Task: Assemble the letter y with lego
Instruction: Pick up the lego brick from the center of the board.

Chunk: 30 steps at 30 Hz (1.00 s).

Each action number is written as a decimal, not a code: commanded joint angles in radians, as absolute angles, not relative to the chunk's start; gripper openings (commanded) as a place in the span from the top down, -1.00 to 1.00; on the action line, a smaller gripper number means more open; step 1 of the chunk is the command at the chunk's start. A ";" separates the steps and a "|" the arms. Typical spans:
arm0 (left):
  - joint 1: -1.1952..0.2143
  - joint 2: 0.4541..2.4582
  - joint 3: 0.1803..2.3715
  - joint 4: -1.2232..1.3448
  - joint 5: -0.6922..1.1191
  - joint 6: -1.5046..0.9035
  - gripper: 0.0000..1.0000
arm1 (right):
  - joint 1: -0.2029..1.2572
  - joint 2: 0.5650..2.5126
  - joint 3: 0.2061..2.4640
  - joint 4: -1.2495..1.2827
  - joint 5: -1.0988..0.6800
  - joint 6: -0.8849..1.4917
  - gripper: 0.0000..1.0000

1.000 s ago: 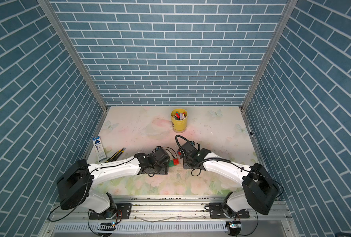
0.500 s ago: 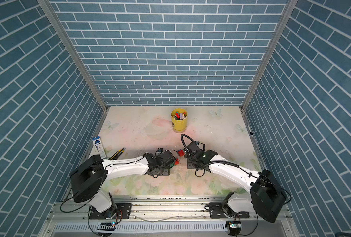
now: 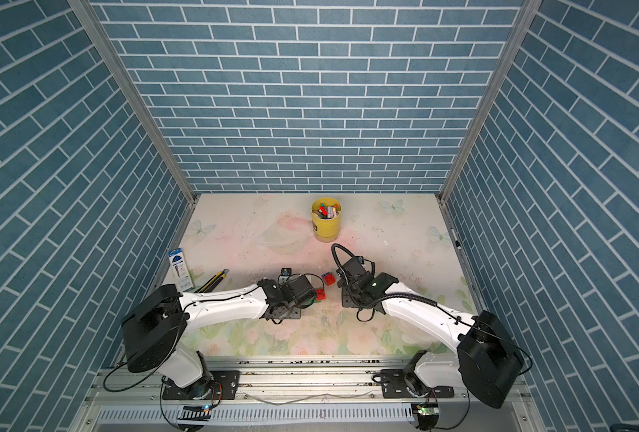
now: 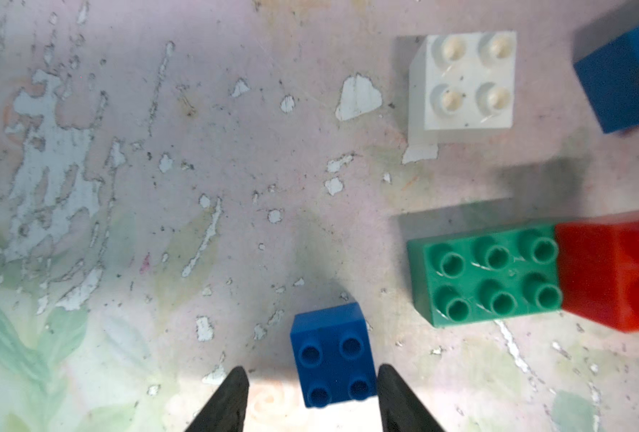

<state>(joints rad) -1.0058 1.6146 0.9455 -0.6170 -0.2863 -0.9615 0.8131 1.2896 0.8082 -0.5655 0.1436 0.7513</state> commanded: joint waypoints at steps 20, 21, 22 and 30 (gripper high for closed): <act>-0.946 1.650 0.900 -0.506 -0.205 -0.926 0.16 | 0.804 1.309 0.830 -0.594 0.146 0.737 -0.01; -0.946 1.651 0.895 -0.496 -0.201 -0.929 0.18 | 0.804 1.307 0.830 -0.594 0.145 0.738 -0.01; -0.946 1.653 0.889 -0.489 -0.198 -0.932 0.18 | 0.804 1.306 0.829 -0.595 0.146 0.738 -0.01; -0.946 1.642 0.900 -0.512 -0.210 -0.929 0.47 | 0.803 1.293 0.828 -0.606 0.155 0.739 -0.01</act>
<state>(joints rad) -0.9512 1.6466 0.9009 -0.4915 -0.2008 -0.9321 0.8082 1.3029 0.8085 -0.5697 0.1360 0.7502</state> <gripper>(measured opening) 0.355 0.503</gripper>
